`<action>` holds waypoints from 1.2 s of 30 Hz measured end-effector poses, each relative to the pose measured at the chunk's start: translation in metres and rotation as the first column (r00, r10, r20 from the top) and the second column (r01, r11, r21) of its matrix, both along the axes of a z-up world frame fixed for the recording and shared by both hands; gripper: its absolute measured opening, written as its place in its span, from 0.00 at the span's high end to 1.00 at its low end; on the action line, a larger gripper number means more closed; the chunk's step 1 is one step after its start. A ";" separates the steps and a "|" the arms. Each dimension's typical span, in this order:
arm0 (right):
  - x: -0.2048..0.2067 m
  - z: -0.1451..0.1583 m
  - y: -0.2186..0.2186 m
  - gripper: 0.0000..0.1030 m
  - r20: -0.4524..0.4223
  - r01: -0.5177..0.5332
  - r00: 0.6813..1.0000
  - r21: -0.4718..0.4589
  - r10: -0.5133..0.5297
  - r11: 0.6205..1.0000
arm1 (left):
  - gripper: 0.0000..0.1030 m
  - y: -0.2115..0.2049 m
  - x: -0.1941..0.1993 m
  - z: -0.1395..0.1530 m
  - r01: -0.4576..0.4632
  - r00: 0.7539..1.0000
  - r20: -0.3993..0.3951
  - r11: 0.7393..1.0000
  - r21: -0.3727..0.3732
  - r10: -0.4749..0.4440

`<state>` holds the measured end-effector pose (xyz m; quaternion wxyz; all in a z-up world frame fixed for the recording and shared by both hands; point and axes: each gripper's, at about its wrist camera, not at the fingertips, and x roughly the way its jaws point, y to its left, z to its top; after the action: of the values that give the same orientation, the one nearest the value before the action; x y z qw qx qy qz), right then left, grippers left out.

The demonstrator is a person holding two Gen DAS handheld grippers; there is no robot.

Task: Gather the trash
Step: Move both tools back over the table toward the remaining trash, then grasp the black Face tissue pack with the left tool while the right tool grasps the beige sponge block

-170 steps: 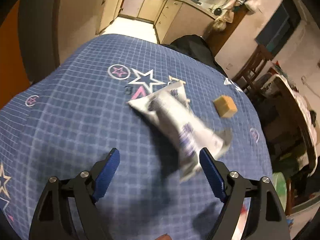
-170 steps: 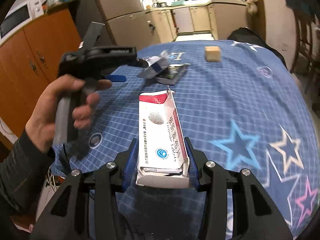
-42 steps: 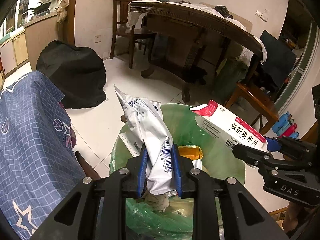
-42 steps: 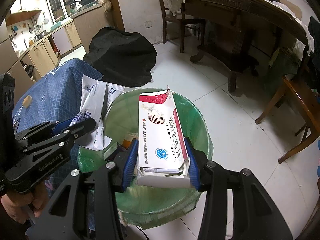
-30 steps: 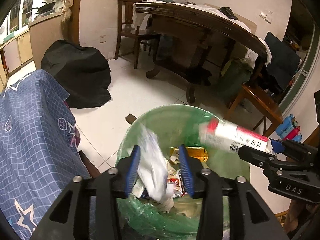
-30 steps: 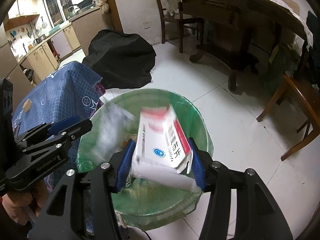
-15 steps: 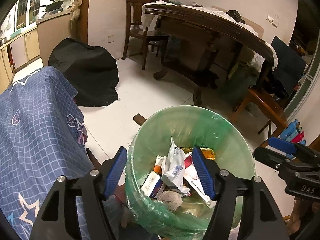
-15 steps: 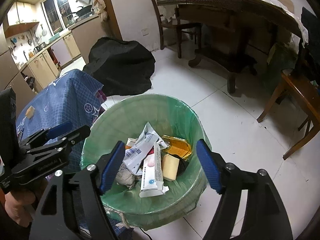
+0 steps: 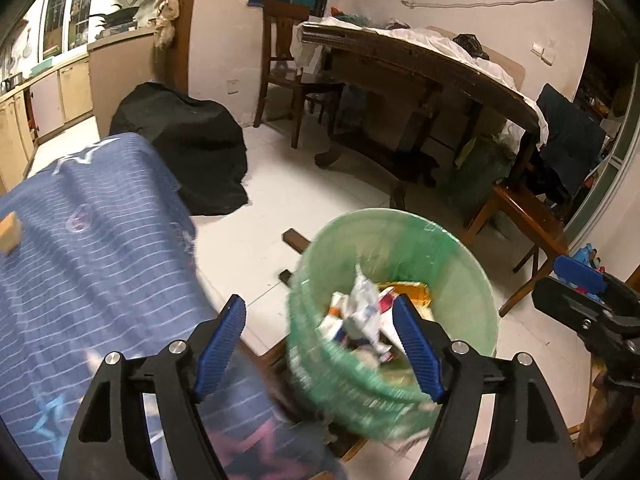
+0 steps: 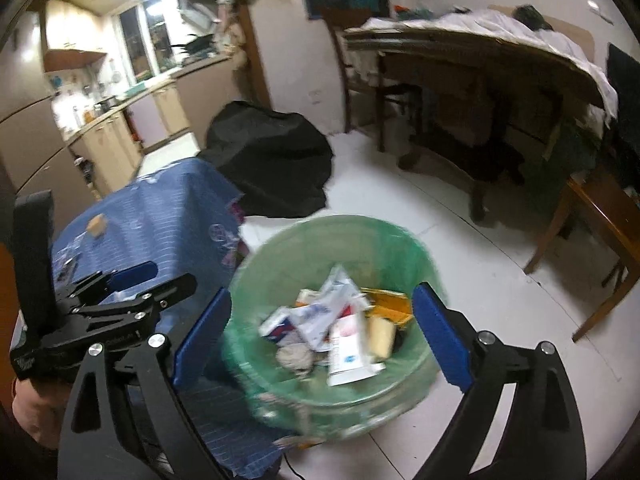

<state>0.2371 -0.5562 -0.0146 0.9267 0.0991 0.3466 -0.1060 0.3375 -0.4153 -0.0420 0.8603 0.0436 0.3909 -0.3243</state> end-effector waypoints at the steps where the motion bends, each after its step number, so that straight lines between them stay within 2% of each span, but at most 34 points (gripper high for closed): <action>1: -0.002 0.001 0.009 0.13 0.010 -0.022 1.000 -0.001 0.022 1.000 | 0.25 0.011 -0.002 0.002 -0.011 1.000 0.003 1.000 0.000 0.011; 6: -0.007 -0.002 0.066 0.12 0.043 -0.150 0.988 0.004 0.150 0.989 | 0.24 0.095 -0.003 0.011 -0.115 0.993 0.013 0.993 -0.012 0.115; 11: -0.007 -0.010 0.107 0.10 0.056 -0.233 0.971 0.045 0.231 0.971 | 0.22 0.190 -0.001 0.013 -0.227 0.973 0.025 0.974 -0.009 0.228; 16: -0.001 -0.024 0.142 0.09 0.026 -0.294 0.956 0.069 0.293 0.953 | 0.19 0.292 0.015 0.011 -0.387 0.921 0.043 0.922 0.019 0.386; 17: 0.002 -0.027 0.148 0.09 0.018 -0.302 0.953 0.074 0.302 0.950 | 0.19 0.318 0.024 0.009 -0.429 0.903 0.039 0.903 0.021 0.428; 21: 0.011 -0.035 0.167 0.09 0.000 -0.326 0.945 0.083 0.327 0.942 | 0.17 0.383 0.059 -0.001 -0.513 0.857 -0.032 0.858 0.021 0.514; 23: 0.015 -0.037 0.177 0.09 -0.006 -0.336 0.941 0.082 0.338 0.938 | 0.16 0.401 0.076 -0.008 -0.534 0.843 -0.064 0.845 0.026 0.535; 26: 0.023 -0.040 0.189 0.09 -0.018 -0.352 0.935 0.079 0.354 0.933 | 0.16 0.412 0.094 -0.015 -0.538 0.838 -0.085 0.842 0.033 0.539; 32: 0.043 -0.042 0.208 0.09 -0.039 -0.381 0.922 0.072 0.384 0.922 | 0.16 0.401 0.117 -0.029 -0.500 0.861 -0.072 0.863 0.073 0.504; 36: 0.065 -0.036 0.227 0.09 -0.034 -0.421 0.906 0.049 0.423 0.906 | 0.16 0.401 0.126 -0.032 -0.517 0.851 -0.052 0.851 0.086 0.522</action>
<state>0.3025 -0.3294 -0.0509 0.9176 0.0383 0.3823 0.1017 0.4638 -0.0143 -0.0738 0.8990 -0.0459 0.4302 -0.0673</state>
